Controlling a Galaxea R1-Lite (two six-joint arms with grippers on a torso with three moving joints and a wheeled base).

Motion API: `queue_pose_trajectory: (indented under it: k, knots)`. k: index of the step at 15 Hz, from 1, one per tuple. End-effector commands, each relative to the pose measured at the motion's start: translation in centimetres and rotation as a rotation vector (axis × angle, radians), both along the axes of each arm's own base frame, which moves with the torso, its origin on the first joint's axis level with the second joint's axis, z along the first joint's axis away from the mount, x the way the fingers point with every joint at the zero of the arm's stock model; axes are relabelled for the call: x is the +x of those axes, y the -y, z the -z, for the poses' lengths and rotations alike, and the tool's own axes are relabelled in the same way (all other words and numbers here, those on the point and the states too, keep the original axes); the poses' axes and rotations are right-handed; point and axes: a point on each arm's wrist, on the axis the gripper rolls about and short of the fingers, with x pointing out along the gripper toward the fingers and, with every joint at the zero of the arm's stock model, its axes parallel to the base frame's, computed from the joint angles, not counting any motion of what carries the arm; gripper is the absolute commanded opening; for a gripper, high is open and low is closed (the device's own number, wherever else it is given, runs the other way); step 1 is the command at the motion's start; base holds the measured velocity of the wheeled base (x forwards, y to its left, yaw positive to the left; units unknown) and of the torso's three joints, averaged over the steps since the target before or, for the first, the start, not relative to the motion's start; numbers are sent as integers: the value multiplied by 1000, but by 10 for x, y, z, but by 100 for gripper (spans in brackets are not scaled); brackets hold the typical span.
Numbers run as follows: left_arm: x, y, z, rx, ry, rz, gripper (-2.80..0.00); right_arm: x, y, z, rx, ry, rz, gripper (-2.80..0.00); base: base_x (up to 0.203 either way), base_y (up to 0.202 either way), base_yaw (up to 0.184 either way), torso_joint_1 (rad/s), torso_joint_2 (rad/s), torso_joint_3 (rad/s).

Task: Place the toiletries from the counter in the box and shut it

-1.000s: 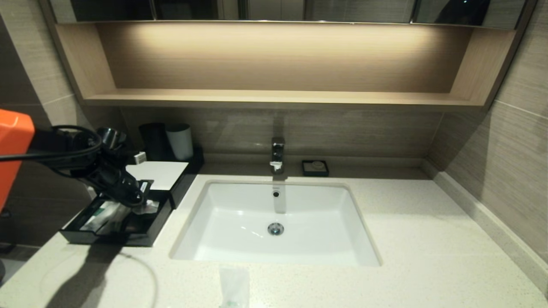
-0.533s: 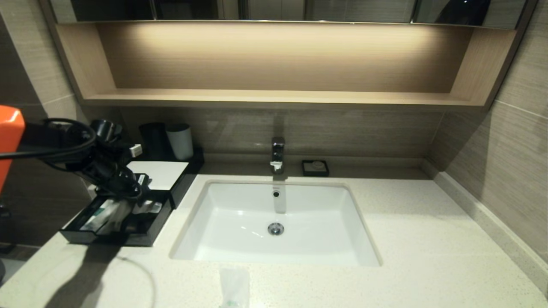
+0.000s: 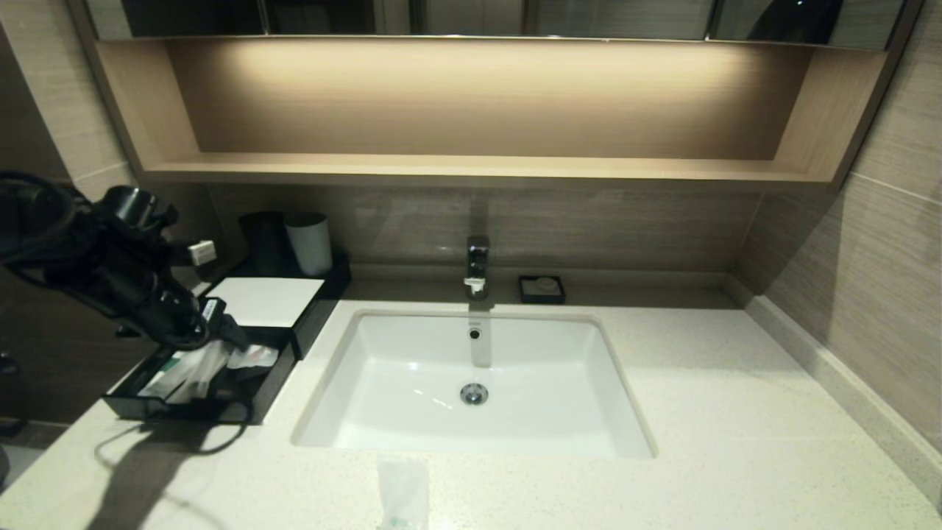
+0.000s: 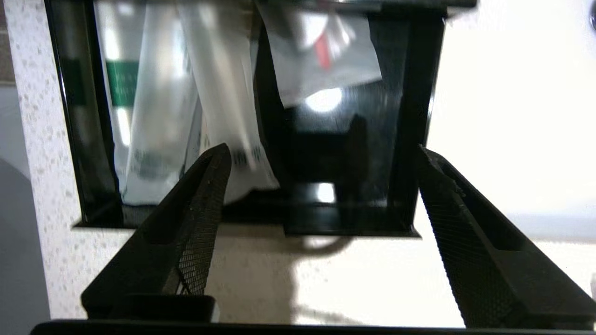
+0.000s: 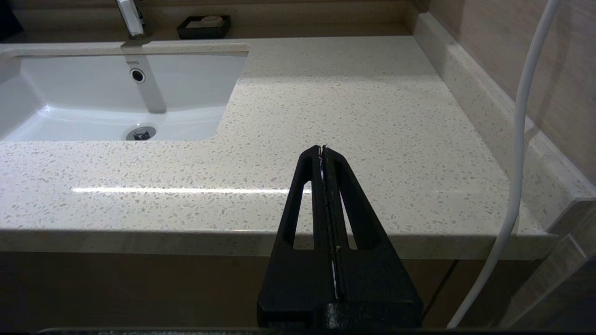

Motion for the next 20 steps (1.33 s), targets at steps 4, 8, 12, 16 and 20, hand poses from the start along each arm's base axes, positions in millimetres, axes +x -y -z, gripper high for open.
queue_pose_trajectory:
  k: [4,8,12,16,20]
  knots:
    - [-61,12,-33,3,68,12,-280,0,0,0,0,0,-1,-280,0,0,0,0,0,0]
    - [-108,41,-53,-42,146,134,-280,0,0,0,0,0,-1,-280,0,0,0,0,0,0]
    - [-139,81,-46,-65,125,314,-280,0,0,0,0,0,-1,-280,0,0,0,0,0,0]
    - [-151,121,-45,-130,96,431,-280,0,0,0,0,0,-1,-280,0,0,0,0,0,0]
    - [-144,151,-21,-158,-38,466,-280,0,0,0,0,0,-1,-280,0,0,0,0,0,0]
